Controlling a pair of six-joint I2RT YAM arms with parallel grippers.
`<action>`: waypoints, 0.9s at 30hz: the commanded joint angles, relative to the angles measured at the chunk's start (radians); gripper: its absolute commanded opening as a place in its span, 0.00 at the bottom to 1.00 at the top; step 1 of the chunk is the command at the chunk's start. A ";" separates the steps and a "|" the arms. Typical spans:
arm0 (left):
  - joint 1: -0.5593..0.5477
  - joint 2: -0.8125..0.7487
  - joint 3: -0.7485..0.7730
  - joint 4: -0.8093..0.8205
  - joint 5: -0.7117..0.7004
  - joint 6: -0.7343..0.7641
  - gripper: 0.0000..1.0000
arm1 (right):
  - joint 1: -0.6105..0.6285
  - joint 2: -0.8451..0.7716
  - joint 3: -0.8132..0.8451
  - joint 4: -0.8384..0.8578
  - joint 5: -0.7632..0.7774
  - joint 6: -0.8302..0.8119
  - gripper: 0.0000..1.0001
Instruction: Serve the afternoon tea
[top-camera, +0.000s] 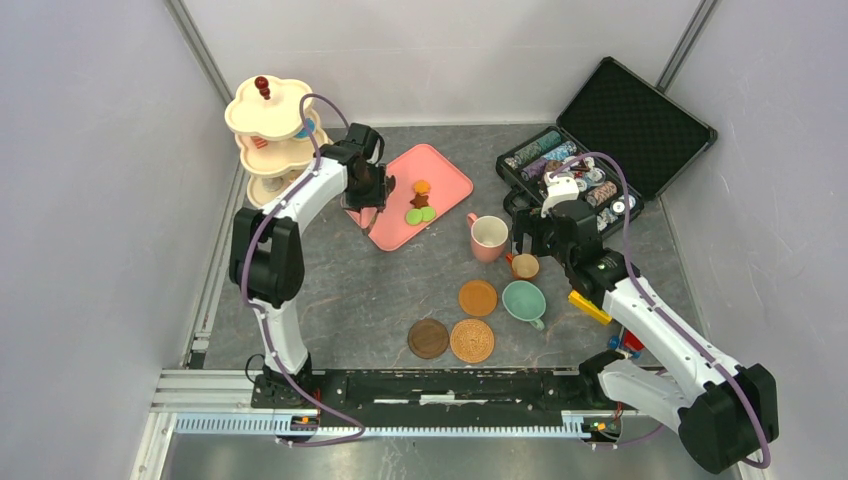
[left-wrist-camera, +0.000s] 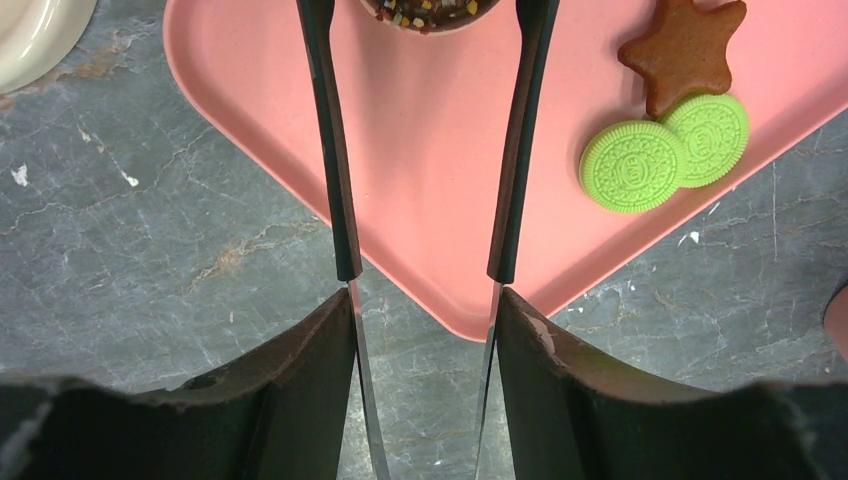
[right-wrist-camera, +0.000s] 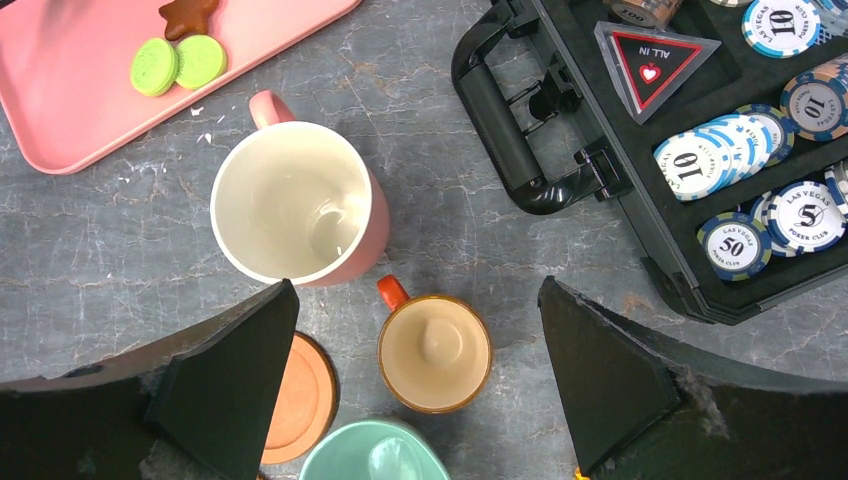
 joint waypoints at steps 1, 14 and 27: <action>-0.001 0.031 0.063 0.001 0.001 0.056 0.59 | 0.003 0.001 0.019 0.019 0.011 0.003 0.98; -0.002 0.035 0.066 0.008 0.001 0.043 0.42 | 0.004 -0.017 0.026 0.005 0.020 0.001 0.98; -0.003 -0.197 -0.027 -0.008 -0.097 0.058 0.28 | 0.004 -0.026 0.017 0.011 0.000 0.018 0.98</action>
